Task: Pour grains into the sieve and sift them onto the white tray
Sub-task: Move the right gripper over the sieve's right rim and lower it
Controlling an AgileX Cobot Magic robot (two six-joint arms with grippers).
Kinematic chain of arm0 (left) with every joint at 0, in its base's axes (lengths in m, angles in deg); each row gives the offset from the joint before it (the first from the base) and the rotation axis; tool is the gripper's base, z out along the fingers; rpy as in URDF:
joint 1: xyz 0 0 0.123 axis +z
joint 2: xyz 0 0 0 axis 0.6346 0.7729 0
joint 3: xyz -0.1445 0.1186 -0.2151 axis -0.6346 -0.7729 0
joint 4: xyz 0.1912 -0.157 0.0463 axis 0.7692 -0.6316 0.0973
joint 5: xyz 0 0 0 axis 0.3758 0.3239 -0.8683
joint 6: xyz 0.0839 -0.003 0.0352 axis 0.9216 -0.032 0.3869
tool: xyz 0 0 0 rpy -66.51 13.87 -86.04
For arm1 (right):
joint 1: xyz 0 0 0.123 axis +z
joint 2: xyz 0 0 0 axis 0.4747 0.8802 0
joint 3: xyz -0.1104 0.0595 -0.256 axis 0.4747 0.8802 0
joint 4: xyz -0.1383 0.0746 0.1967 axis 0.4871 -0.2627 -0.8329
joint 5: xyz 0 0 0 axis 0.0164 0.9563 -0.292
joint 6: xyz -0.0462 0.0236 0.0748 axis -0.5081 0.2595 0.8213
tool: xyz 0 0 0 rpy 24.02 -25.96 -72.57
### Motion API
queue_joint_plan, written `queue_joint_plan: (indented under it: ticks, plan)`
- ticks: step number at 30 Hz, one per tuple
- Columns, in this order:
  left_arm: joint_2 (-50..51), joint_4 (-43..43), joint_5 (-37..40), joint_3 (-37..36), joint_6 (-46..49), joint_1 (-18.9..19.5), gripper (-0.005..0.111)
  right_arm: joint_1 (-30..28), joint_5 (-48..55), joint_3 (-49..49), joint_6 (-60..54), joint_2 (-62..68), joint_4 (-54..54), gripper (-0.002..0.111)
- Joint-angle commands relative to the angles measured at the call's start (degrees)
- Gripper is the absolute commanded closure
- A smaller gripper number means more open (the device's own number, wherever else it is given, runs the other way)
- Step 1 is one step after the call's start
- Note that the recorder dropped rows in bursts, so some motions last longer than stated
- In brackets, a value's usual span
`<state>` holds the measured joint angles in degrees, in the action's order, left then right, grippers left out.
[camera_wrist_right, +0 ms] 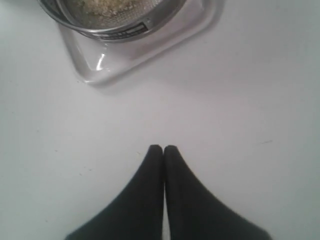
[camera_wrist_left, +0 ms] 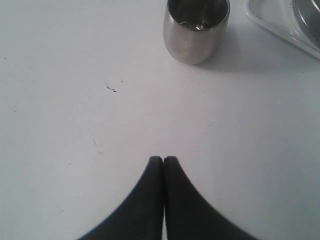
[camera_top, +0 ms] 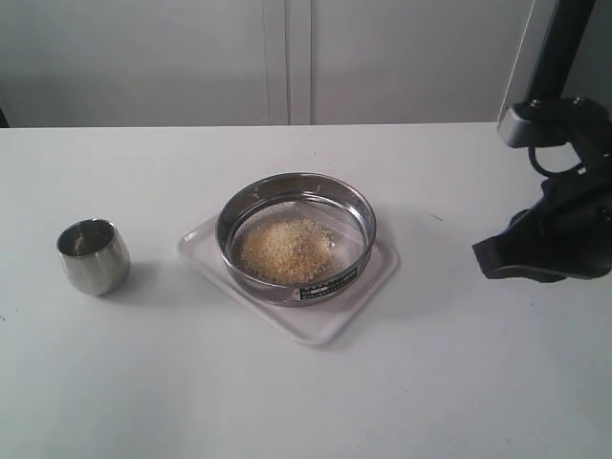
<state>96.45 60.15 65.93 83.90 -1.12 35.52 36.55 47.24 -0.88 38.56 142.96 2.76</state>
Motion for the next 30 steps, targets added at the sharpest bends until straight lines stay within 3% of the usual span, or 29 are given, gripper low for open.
queue_joint_plan:
  ticks: [1,9,18,21,25,26,30]
  plan:
    - [-0.3,-0.6,0.5,-0.2,-0.3,0.2,0.107,3.5,-0.2,-4.0,-1.1,3.2,-0.8,0.108]
    - [-0.3,-0.6,0.5,-0.2,-0.3,0.2,0.107,9.3,-1.1,-12.5,-0.2,11.1,2.0,0.108]
    - [-0.3,-0.6,0.5,-0.2,-0.3,0.2,0.107,13.5,-1.0,-25.1,9.4,24.1,12.7,0.106]
    - [-0.3,-0.6,0.5,-0.2,-0.3,0.2,0.107,13.5,-1.1,-28.8,9.9,28.1,12.7,0.089]
    - [-0.3,-0.6,0.5,-0.2,-0.3,0.2,0.107,13.5,-5.1,-34.4,10.4,33.7,12.7,0.045]
    - [-0.3,-0.6,0.5,-0.2,-0.3,0.2,0.107,13.5,-6.4,-35.2,10.5,34.6,12.7,0.040]
    - [-0.3,-0.6,0.5,-0.2,-0.3,0.2,0.107,13.5,-5.8,-40.9,13.8,39.8,15.5,0.039]
